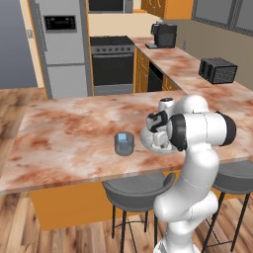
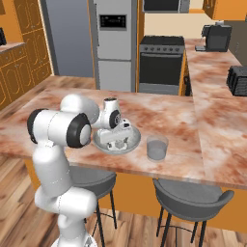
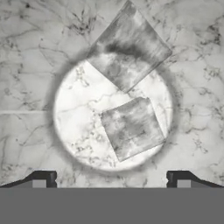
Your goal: There are four ice cubes in the ice bowl. Place two ice cubes in each glass of water.
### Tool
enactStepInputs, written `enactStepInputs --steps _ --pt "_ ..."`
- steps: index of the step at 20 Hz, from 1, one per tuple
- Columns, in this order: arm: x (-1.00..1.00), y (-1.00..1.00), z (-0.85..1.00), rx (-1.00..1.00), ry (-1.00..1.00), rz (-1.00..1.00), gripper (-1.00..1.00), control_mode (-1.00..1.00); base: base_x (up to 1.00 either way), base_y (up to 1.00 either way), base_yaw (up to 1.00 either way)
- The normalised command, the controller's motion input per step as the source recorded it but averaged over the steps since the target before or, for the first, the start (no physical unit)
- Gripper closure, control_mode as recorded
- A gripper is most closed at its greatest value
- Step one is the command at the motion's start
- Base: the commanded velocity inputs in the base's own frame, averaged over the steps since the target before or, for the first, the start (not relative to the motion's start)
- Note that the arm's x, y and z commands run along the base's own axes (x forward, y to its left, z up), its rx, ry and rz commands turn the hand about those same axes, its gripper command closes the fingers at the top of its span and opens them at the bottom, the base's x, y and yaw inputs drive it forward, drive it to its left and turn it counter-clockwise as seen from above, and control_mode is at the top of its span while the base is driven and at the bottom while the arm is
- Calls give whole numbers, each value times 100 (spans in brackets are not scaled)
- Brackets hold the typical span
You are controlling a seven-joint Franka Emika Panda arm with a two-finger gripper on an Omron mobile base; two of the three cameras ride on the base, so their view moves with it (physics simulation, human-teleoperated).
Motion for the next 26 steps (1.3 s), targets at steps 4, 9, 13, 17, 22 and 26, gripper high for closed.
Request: enactStepInputs --steps 4,9,13,17,22,26 --pt "22 0 -28 1 0 5 -100 -100 0 0 0" --pt "31 0 -26 0 -1 4 -100 -100 0 0 0" --pt "37 0 -27 0 -2 3 -100 -100 0 0 0" --pt "23 0 -27 0 -2 3 -100 -100 0 0 0" --pt "4 0 -32 0 0 1 100 -100 0 0 0" --pt "-26 -4 -33 0 -1 0 100 -100 0 0 0"
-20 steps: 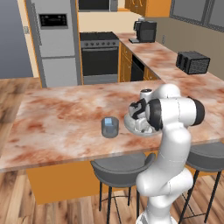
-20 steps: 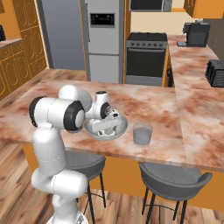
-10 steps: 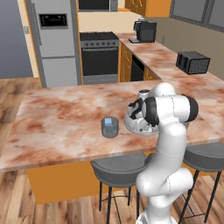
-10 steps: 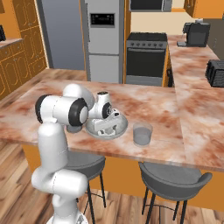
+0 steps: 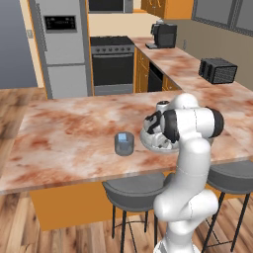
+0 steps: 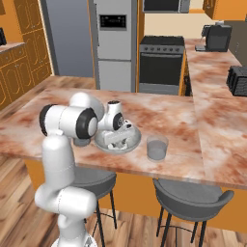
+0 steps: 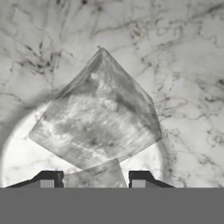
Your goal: There are four ice cubes in the ice bowl. Place two ice cubes in each glass of water.
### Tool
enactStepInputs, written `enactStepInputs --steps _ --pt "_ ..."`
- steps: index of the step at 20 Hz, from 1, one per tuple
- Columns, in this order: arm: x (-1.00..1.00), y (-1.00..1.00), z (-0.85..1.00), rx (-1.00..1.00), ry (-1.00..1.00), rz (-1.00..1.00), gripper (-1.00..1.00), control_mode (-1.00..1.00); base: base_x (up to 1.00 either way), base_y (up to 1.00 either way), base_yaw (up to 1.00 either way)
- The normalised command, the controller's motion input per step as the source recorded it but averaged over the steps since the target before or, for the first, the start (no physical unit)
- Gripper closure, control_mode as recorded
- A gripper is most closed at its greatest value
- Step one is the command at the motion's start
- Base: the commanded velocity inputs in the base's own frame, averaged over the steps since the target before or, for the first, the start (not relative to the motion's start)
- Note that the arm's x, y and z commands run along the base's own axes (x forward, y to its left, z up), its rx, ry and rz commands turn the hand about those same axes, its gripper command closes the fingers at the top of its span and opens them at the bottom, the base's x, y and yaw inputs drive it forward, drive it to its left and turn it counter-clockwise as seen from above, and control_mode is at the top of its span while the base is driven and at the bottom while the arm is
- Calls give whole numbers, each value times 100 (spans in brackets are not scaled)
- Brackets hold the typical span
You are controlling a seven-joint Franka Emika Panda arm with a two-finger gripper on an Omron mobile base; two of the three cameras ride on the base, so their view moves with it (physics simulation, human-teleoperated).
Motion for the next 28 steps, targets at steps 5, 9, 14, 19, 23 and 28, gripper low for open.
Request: enactStepInputs --steps 5,9,14,19,23,28 --pt "-84 -25 37 0 -22 0 100 -100 0 0 0" --pt "-66 -40 100 4 -32 -1 100 -100 0 0 0" --pt "-10 -50 100 2 -21 -8 100 -100 0 0 0" --pt "0 -36 100 0 -8 -18 100 -100 0 0 0" --pt "-4 -65 46 0 0 -25 100 -100 0 0 0" --pt "0 -34 -16 7 4 -13 100 -100 0 0 0"
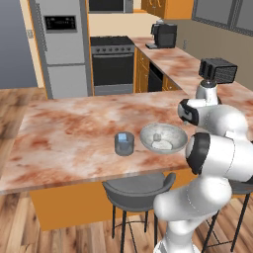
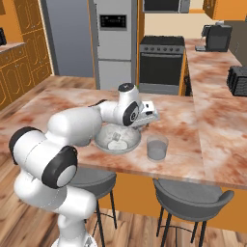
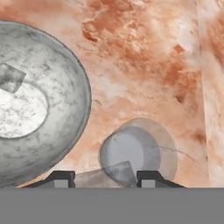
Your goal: There are four ice cubes in the ice bowl. Place two ice cubes in each glass of water.
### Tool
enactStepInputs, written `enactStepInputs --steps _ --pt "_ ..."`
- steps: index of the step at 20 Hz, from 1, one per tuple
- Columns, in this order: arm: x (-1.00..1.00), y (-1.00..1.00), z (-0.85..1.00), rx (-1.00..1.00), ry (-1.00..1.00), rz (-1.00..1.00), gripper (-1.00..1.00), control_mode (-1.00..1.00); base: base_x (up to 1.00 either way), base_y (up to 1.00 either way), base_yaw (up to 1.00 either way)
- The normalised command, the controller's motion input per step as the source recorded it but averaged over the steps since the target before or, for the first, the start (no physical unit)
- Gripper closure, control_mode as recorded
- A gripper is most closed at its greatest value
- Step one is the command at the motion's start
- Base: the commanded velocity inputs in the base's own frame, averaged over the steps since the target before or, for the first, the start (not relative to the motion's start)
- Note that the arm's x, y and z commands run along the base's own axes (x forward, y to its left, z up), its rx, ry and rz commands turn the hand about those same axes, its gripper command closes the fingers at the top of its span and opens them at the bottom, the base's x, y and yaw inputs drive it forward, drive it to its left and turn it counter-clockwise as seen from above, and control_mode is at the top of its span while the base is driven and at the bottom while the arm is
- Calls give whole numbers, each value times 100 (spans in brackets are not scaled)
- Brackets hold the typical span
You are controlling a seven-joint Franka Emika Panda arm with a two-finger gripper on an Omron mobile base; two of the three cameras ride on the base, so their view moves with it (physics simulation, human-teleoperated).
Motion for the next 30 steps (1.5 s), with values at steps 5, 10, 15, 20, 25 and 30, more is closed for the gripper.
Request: enactStepInputs --steps 5,10,15,20,25,30 --pt "0 -72 -16 20 3 -12 100 -100 0 0 0" --pt "1 -23 0 18 2 -6 100 -100 0 0 0" --pt "11 -1 -21 5 5 0 100 -100 0 0 0" --pt "3 -10 -27 1 3 0 100 -100 0 0 0" --pt "16 0 -22 0 3 0 100 -100 0 0 0" --pt "22 -1 -20 0 1 0 100 -100 0 0 0"
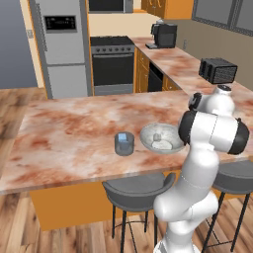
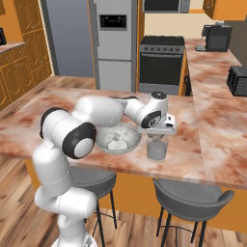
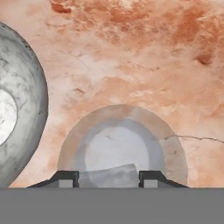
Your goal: There are four ice cubes in the ice bowl. Place two ice cubes in each glass of water.
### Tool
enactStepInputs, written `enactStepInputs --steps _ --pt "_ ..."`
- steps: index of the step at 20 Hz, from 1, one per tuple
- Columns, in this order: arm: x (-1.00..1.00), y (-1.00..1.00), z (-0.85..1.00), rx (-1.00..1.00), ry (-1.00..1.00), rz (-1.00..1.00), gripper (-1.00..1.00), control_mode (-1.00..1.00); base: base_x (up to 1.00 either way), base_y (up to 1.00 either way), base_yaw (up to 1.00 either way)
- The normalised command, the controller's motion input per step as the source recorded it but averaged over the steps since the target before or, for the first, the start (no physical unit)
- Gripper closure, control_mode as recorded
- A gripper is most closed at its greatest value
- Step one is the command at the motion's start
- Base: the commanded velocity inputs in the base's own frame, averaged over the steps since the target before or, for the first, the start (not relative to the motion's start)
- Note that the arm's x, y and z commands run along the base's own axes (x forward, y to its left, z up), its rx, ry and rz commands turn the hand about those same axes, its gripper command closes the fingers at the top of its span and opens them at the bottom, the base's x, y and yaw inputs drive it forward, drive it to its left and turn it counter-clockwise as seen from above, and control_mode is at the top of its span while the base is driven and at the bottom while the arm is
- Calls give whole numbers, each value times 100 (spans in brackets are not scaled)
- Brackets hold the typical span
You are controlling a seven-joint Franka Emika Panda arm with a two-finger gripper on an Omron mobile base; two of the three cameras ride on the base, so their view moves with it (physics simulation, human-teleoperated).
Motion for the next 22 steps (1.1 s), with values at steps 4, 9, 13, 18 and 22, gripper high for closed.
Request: enactStepInputs --steps 4,9,13,18,22 --pt "29 -7 -15 0 0 0 100 -100 0 0 0" --pt "19 -7 -21 0 0 0 100 -100 0 0 0" --pt "8 -1 -5 0 0 0 -100 -100 0 0 0" --pt "6 -1 46 4 -1 -1 -100 -100 0 0 0" --pt "-37 15 88 2 -15 0 -100 -100 0 0 0"
